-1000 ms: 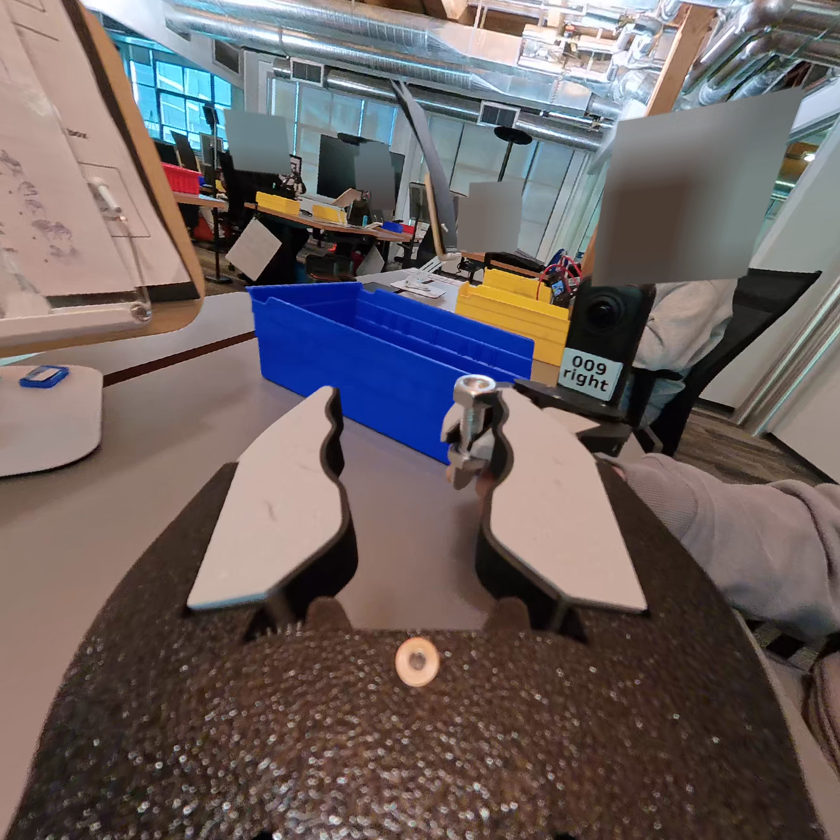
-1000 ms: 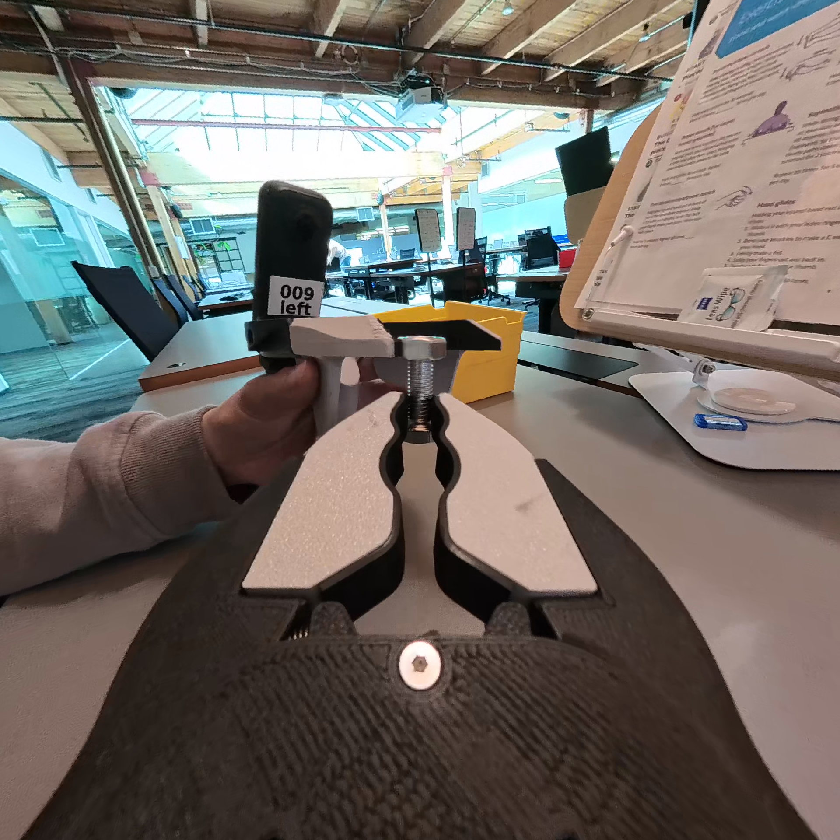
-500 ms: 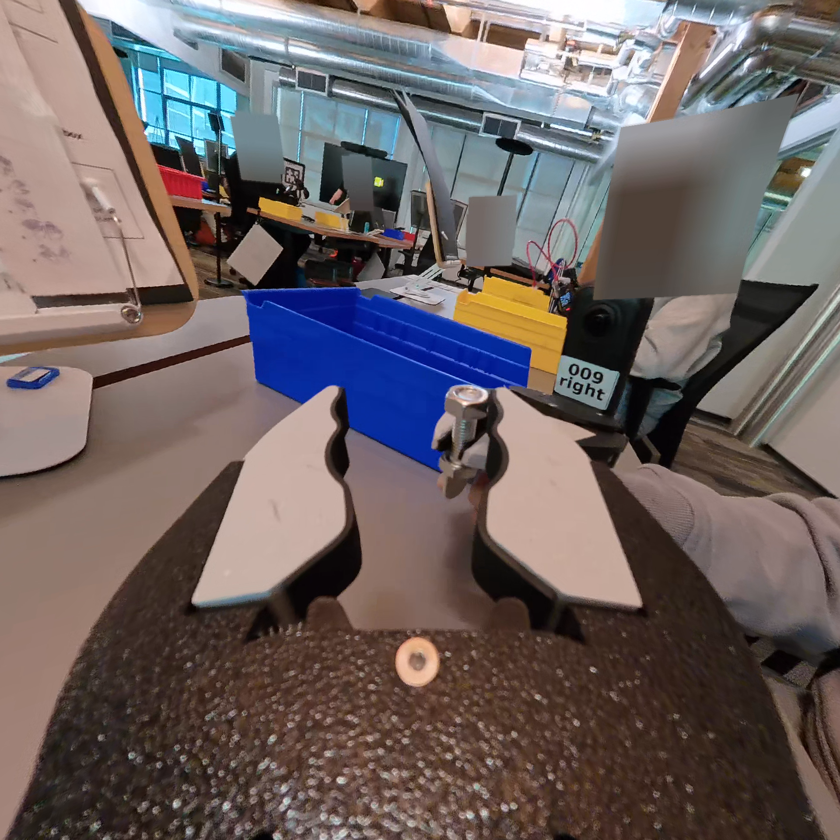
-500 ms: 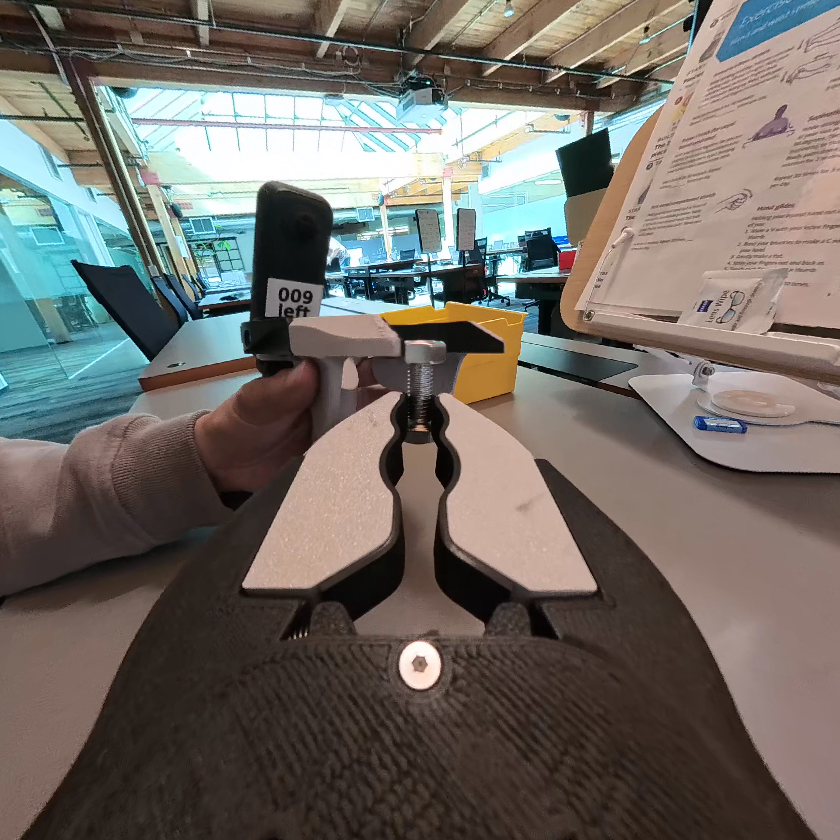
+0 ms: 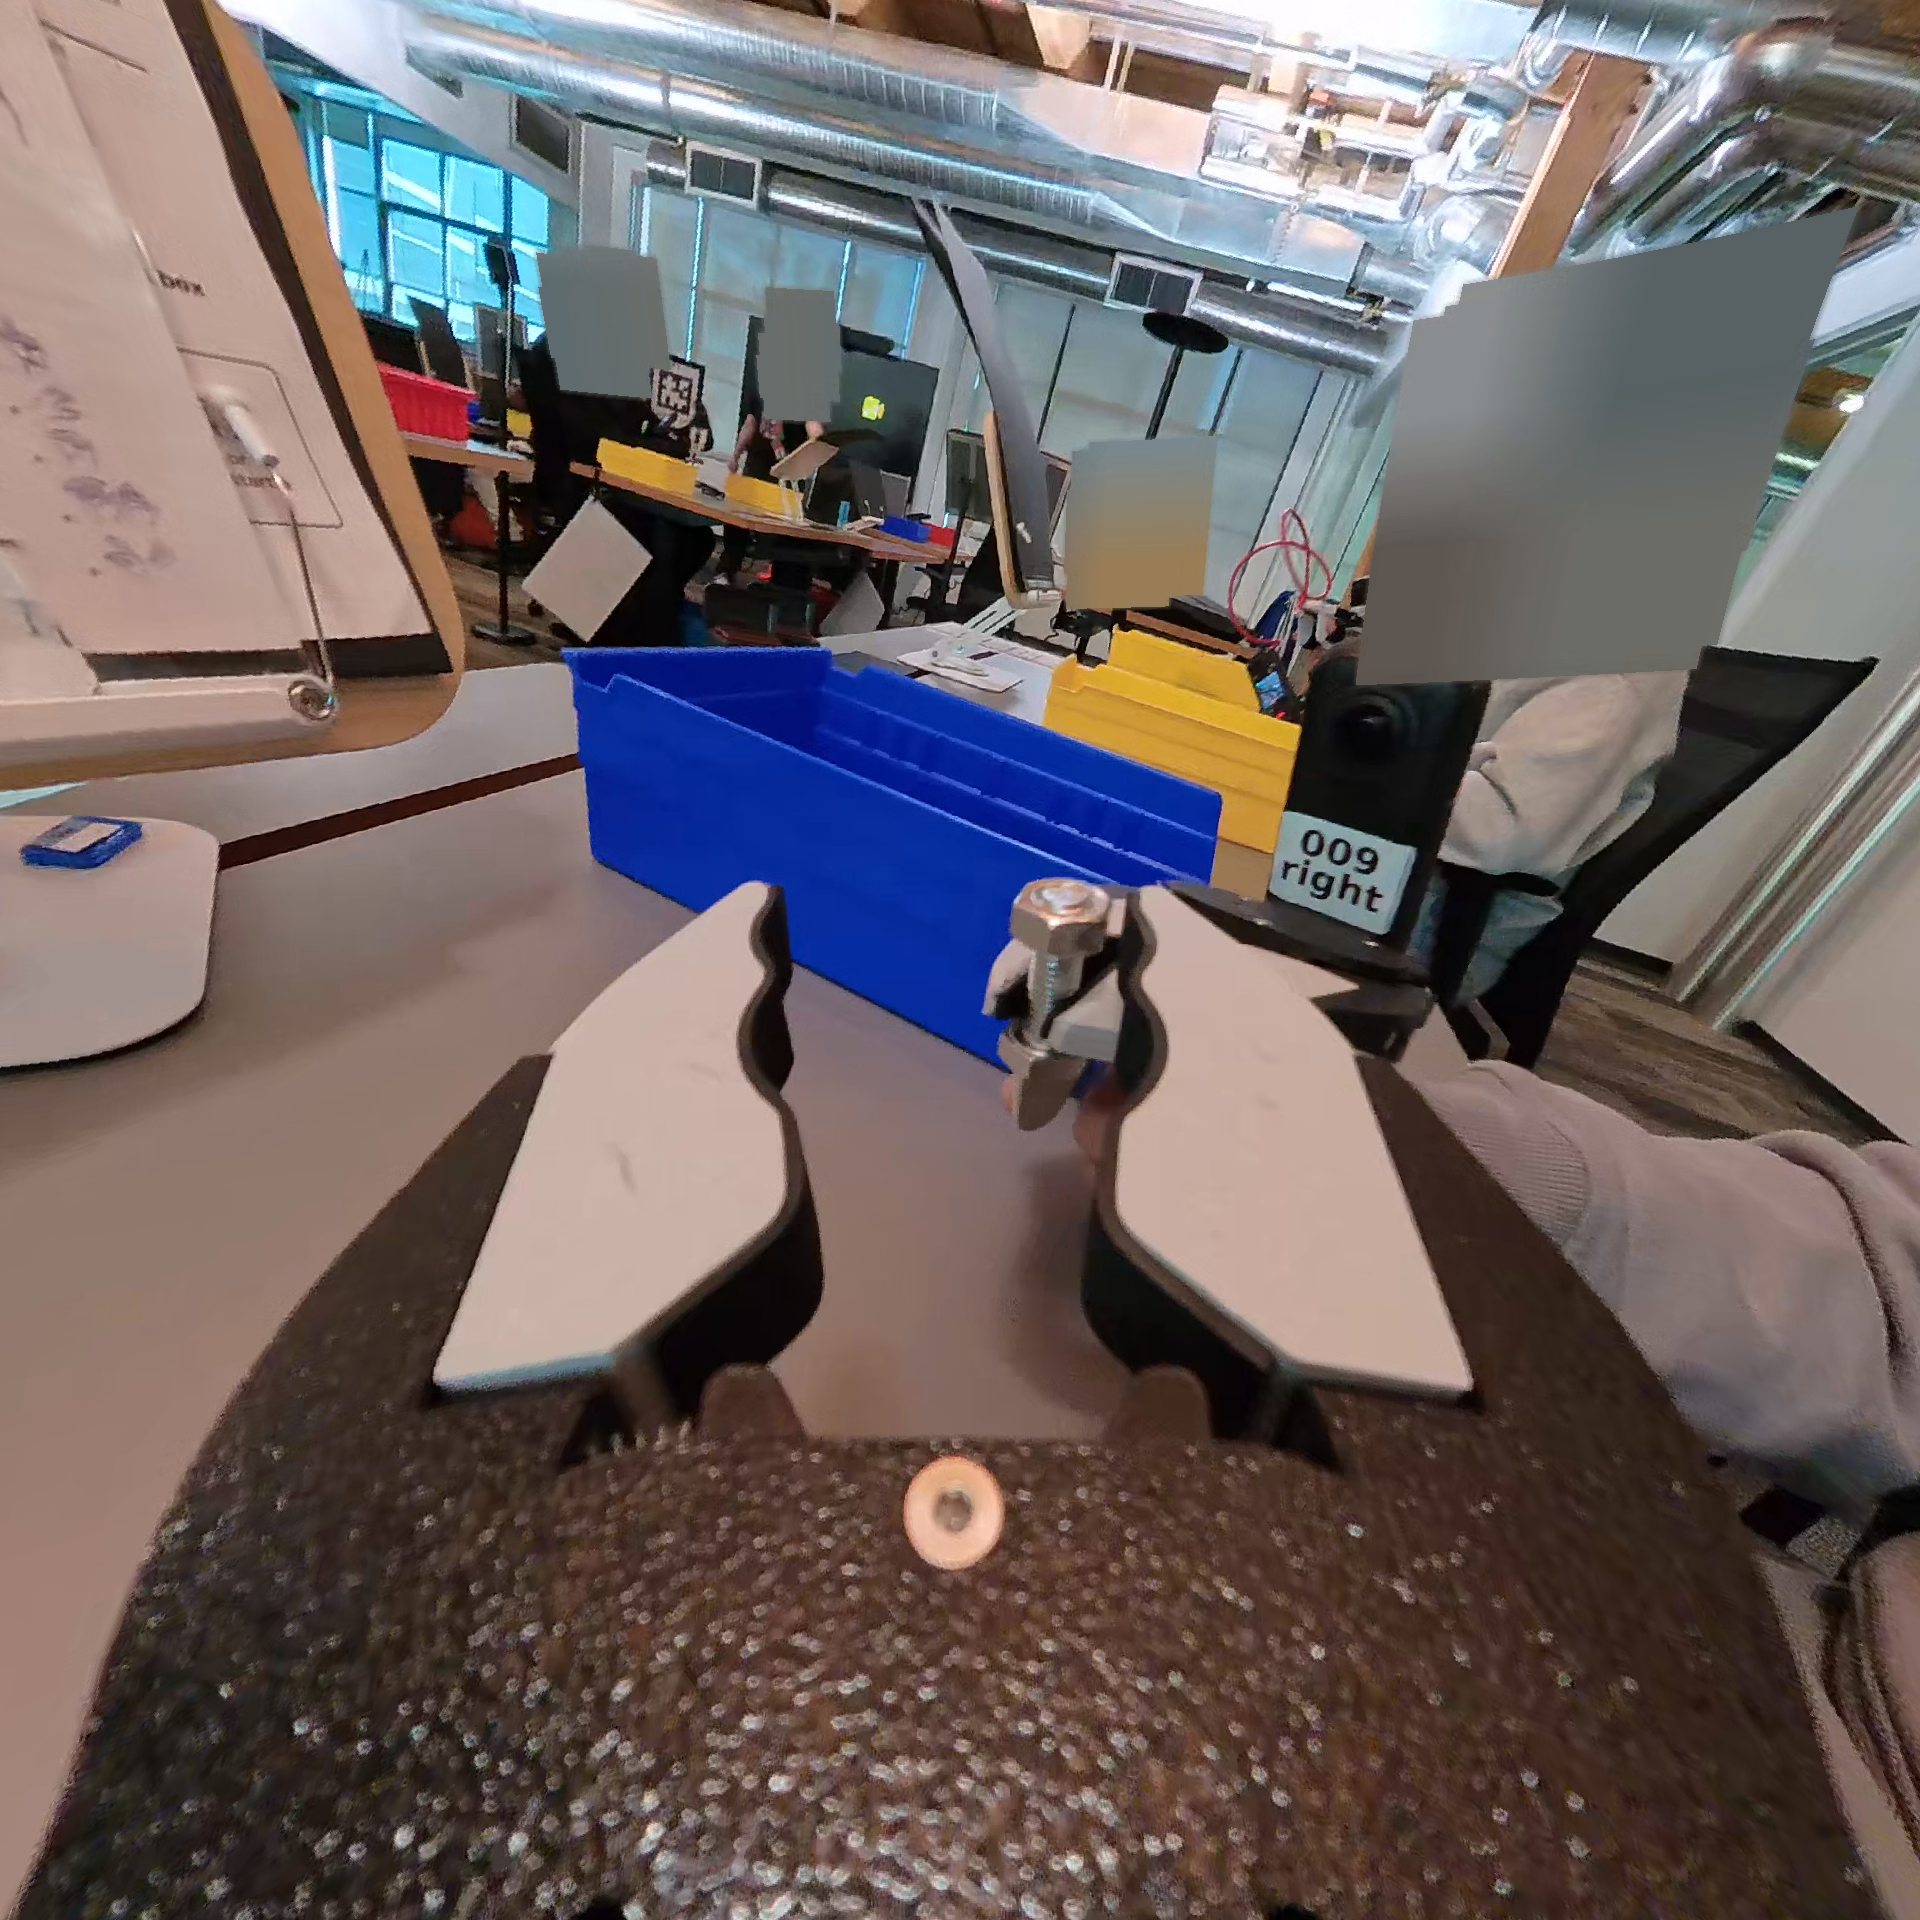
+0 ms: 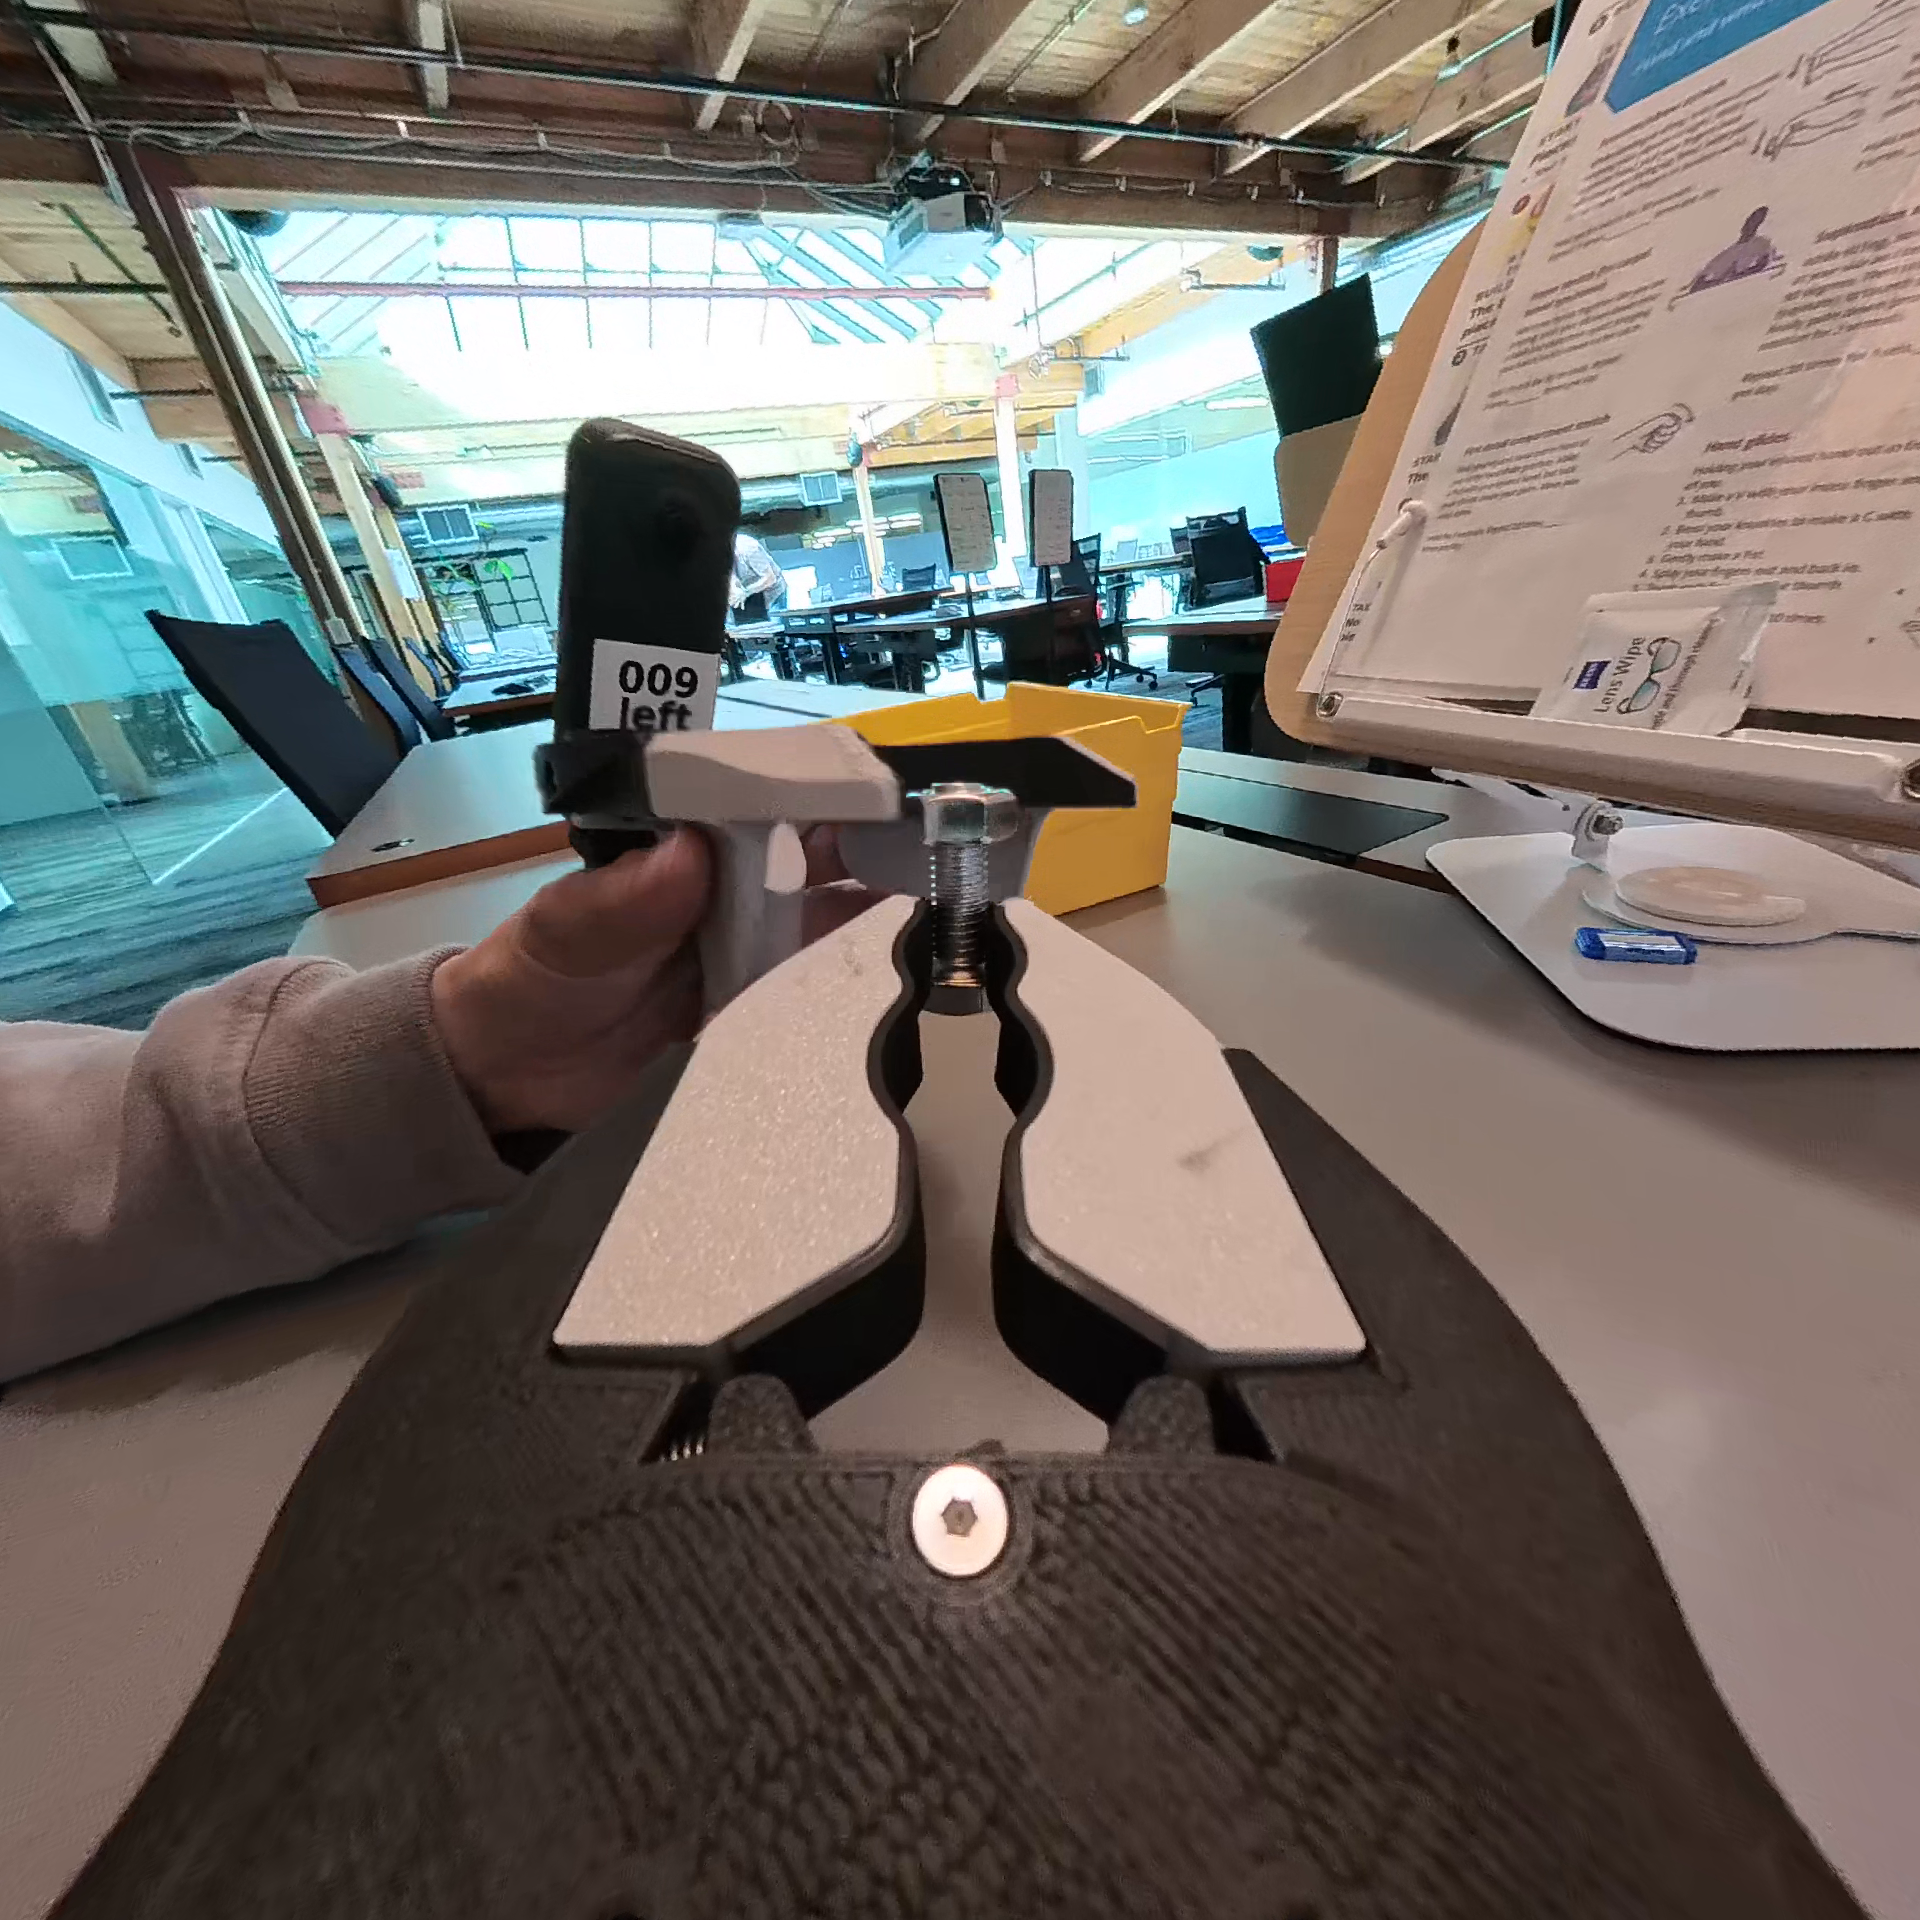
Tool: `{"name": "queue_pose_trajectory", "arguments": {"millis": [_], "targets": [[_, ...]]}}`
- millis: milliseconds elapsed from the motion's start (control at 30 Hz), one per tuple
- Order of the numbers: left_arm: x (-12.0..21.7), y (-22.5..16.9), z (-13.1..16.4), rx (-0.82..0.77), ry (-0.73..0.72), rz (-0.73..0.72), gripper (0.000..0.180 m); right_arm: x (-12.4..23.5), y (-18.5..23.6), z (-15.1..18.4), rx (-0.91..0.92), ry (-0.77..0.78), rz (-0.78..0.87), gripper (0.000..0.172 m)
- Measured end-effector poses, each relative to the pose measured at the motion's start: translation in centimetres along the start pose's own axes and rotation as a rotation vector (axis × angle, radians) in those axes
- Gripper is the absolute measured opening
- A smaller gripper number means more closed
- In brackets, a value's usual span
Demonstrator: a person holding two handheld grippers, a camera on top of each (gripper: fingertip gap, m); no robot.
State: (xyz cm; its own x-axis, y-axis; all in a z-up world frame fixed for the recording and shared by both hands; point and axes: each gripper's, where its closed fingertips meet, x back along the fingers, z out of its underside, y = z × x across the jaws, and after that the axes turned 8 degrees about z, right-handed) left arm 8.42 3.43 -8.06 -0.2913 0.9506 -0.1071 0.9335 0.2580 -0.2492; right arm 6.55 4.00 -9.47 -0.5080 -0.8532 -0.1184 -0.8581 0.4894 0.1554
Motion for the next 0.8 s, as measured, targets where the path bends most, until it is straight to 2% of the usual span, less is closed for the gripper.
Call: {"name": "queue_pose_trajectory", "arguments": {"millis": [67,100,133,200,333,533,733,800], "targets": [[0.4,0.7,0.2,0.01,0.007,-0.028,0.062,0.0,-0.2,0.1,-0.014,0.005,0.008,0.009],[0.8,1.4,0.3,0.007,0.017,-0.06,0.061,0.0,-0.4,0.1,-0.025,0.001,0.016,0.009],[1.4,2.4,0.4,-0.006,0.032,-0.119,0.051,0.2,-0.3,-0.2,-0.038,-0.013,0.001,0.009],[2.5,3.6,0.3,-0.021,0.036,-0.184,0.052,0.2,-0.6,-0.4,-0.052,-0.023,0.012,0.009],[2.4,2.8,-0.6,0.001,-0.018,-0.126,0.055,0.1,-0.9,0.3,-0.03,0.014,0.034,0.009],[0.7,0.9,0.3,0.006,0.0,-0.019,0.061,0.0,-0.9,0.4,-0.07,0.021,0.023,0.009],[0.5,1.1,0.6,0.017,0.011,-0.041,0.061,-0.1,-0.5,0.6,-0.059,0.037,0.012,0.009],[1.1,2.2,0.8,0.017,0.032,-0.096,0.058,0.0,-0.6,0.5,-0.065,0.03,0.012,0.009]]}}
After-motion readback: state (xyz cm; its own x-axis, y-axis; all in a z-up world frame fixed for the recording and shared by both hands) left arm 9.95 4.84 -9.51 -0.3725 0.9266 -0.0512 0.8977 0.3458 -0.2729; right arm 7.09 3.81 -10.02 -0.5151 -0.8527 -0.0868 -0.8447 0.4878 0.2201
